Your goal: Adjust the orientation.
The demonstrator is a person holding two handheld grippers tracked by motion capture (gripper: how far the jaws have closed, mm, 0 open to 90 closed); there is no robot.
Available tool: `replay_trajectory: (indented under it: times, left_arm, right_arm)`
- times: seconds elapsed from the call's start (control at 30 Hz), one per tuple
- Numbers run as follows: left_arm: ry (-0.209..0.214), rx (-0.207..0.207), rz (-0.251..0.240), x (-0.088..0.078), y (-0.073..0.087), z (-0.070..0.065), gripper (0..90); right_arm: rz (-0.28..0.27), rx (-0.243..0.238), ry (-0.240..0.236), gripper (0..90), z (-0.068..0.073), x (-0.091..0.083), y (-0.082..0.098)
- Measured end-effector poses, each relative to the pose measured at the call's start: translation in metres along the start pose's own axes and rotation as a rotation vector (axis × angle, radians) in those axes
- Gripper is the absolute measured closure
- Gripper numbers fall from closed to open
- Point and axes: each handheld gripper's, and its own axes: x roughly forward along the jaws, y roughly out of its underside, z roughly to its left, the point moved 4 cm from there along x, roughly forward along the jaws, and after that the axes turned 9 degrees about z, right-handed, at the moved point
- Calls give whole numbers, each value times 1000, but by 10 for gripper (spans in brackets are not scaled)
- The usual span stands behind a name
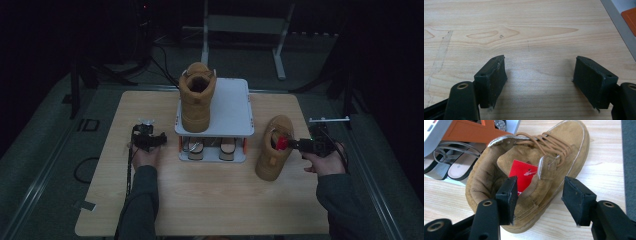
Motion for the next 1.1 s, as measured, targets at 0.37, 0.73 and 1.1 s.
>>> replay_trajectory:
  times: [0.37,0.73,1.1]
  left_arm:
    - [1,1,0,0,0,0,264]
    - [3,3,1,0,0,0,264]
    - [3,3,1,0,0,0,264]
  right_arm:
    - [111,-18,17,491,8,20,-2]
    - [130,-152,89,682,20,28,-10]
    - [77,-206,158,761,2,25,-13]
